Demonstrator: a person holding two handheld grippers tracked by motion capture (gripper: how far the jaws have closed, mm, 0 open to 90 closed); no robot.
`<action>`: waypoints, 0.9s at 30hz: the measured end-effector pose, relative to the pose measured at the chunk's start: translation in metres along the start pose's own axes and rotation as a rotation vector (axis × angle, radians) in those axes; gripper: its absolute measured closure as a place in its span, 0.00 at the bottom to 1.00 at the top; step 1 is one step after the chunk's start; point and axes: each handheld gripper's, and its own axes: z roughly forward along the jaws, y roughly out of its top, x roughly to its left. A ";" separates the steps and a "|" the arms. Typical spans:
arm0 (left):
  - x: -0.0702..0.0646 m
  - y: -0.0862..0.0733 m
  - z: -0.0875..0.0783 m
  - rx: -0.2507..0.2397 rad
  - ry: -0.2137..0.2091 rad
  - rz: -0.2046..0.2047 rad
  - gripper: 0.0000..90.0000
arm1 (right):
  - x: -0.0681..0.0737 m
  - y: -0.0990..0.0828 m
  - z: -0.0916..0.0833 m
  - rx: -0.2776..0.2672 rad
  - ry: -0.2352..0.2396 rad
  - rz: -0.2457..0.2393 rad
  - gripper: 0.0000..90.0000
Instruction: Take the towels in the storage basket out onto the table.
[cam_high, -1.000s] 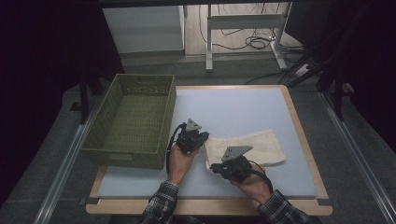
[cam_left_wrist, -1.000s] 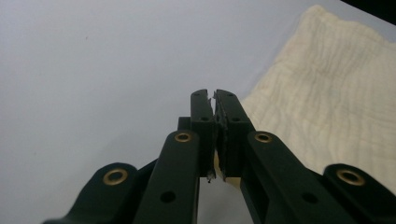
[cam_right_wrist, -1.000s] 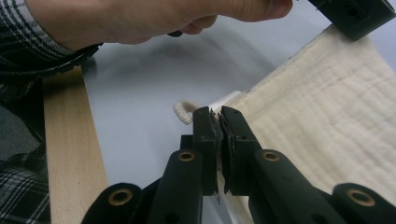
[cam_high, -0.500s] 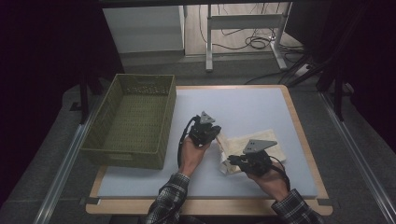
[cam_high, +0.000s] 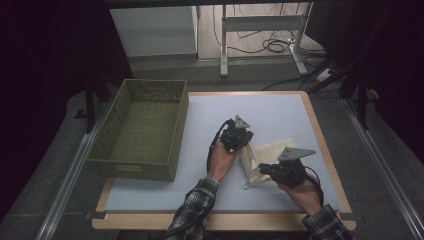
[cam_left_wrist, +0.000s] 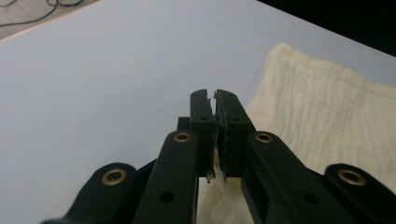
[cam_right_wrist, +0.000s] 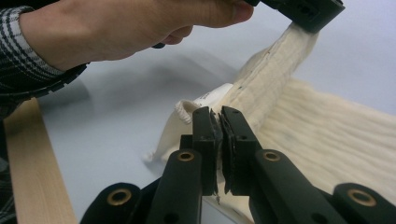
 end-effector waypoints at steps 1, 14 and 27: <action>-0.002 0.002 0.003 -0.001 -0.004 0.003 0.96 | -0.002 -0.001 -0.002 -0.002 -0.008 0.004 0.94; -0.022 0.023 0.042 -0.019 -0.060 0.061 0.96 | -0.031 -0.026 -0.032 -0.020 -0.090 0.072 0.94; -0.044 0.046 0.070 -0.011 -0.079 0.106 0.96 | -0.053 -0.041 -0.063 -0.042 -0.160 0.118 0.94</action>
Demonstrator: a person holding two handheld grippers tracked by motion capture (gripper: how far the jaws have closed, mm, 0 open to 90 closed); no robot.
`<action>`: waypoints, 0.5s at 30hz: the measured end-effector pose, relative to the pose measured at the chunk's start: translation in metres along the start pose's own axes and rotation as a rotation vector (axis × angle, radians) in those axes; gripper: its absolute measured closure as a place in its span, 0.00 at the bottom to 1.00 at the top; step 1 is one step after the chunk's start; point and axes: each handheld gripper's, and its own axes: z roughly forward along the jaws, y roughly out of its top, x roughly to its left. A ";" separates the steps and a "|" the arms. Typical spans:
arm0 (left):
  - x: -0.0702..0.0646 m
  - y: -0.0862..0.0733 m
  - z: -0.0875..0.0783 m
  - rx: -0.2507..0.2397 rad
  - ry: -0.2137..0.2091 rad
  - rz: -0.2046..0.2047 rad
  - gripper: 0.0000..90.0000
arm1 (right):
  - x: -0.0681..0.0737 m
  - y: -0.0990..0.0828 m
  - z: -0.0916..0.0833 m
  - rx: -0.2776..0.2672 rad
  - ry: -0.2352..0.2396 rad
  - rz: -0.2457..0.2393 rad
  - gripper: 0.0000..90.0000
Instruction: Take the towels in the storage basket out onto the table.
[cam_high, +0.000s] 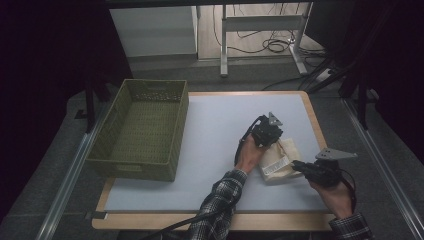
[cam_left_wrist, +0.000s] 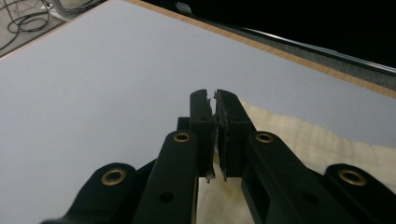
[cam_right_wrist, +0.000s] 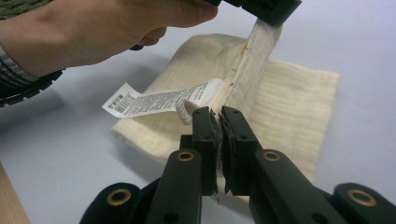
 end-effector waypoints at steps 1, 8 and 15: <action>-0.001 0.001 0.002 0.002 -0.002 0.000 0.96 | -0.002 -0.001 -0.001 0.000 -0.005 0.001 0.94; -0.004 0.005 0.015 0.010 0.004 -0.008 0.95 | -0.011 -0.007 -0.001 0.017 -0.031 0.015 0.94; -0.001 0.002 0.019 0.004 0.021 -0.046 0.73 | -0.024 -0.015 0.008 0.040 -0.050 0.042 0.94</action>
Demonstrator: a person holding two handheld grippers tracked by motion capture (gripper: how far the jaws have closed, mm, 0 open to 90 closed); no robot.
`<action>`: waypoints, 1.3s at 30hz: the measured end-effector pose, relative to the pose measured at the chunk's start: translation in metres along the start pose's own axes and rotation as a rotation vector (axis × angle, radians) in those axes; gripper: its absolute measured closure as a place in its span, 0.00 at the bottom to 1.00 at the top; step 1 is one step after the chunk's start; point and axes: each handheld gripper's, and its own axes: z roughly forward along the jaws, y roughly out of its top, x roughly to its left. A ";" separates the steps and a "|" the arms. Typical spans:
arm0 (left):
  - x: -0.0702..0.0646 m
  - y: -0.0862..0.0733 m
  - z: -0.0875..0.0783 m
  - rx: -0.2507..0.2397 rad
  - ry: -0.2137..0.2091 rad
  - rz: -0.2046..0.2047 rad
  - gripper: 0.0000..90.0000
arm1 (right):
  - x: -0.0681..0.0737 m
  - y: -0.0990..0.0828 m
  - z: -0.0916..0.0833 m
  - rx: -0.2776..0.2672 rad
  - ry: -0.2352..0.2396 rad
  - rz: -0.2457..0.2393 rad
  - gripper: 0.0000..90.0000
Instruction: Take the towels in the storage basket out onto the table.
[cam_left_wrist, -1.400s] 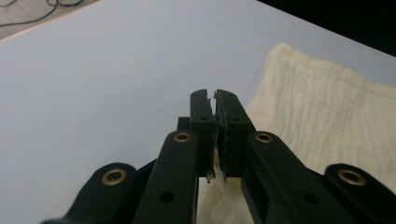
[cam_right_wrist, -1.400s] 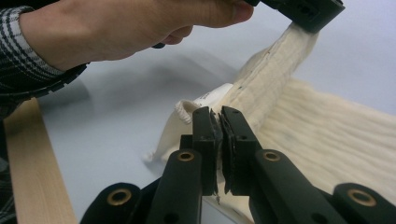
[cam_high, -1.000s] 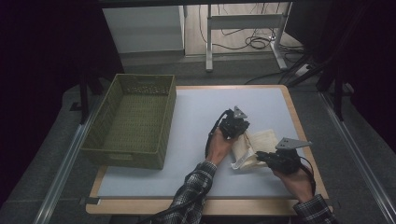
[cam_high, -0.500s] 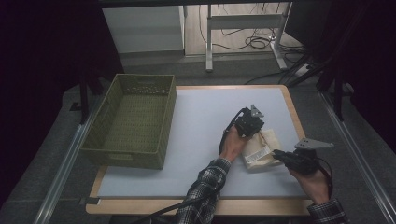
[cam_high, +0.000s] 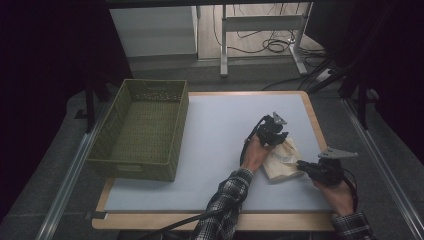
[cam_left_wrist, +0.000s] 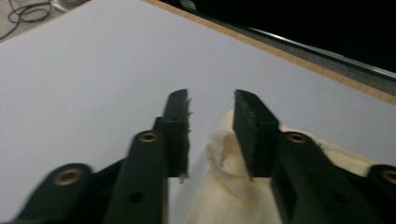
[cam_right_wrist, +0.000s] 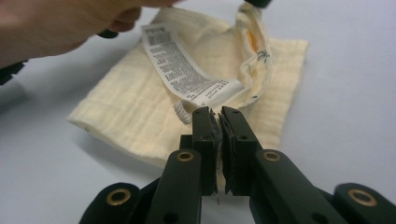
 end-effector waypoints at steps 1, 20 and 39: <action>0.001 0.000 -0.001 -0.007 0.001 -0.008 0.68 | -0.002 -0.001 0.001 0.002 0.000 0.005 0.94; 0.014 -0.016 -0.045 -0.029 0.058 -0.006 0.36 | -0.019 -0.009 -0.027 0.007 -0.139 0.017 0.77; 0.027 -0.062 -0.050 0.074 0.048 -0.037 0.45 | -0.016 0.010 0.001 0.028 -0.133 0.006 0.66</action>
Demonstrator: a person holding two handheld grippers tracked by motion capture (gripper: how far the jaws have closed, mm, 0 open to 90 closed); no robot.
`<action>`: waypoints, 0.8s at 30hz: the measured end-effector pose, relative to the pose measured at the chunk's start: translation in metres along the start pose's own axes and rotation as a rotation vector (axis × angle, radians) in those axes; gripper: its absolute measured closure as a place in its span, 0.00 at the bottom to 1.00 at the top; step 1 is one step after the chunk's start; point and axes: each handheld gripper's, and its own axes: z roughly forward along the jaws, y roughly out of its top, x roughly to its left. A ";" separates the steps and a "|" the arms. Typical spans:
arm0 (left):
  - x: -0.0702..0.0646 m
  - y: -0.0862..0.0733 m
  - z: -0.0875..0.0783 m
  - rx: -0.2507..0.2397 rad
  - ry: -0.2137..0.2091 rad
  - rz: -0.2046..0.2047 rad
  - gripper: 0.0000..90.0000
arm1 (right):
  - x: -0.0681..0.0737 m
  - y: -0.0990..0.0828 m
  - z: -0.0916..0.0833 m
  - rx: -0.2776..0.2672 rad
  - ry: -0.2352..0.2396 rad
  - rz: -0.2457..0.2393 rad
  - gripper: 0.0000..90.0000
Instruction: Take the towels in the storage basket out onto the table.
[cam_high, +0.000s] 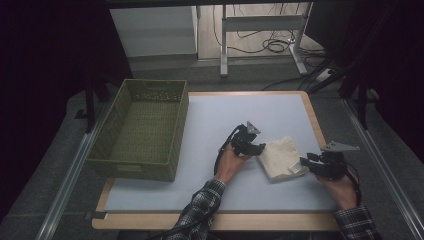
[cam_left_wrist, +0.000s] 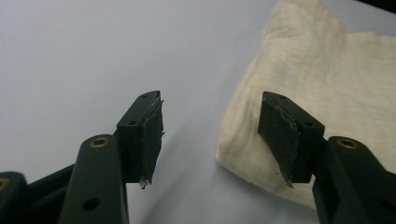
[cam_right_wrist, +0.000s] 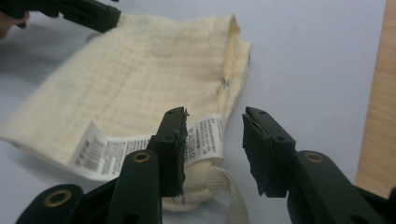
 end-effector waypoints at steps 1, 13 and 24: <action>0.001 -0.002 0.001 0.001 0.008 -0.007 0.45 | 0.000 -0.002 0.002 0.009 -0.005 0.000 0.65; 0.008 -0.006 0.011 0.045 -0.051 -0.086 0.47 | -0.001 -0.019 0.012 0.065 0.027 0.035 0.58; 0.000 -0.005 0.014 0.042 -0.131 -0.118 0.85 | 0.000 -0.016 0.012 0.101 0.126 0.110 0.90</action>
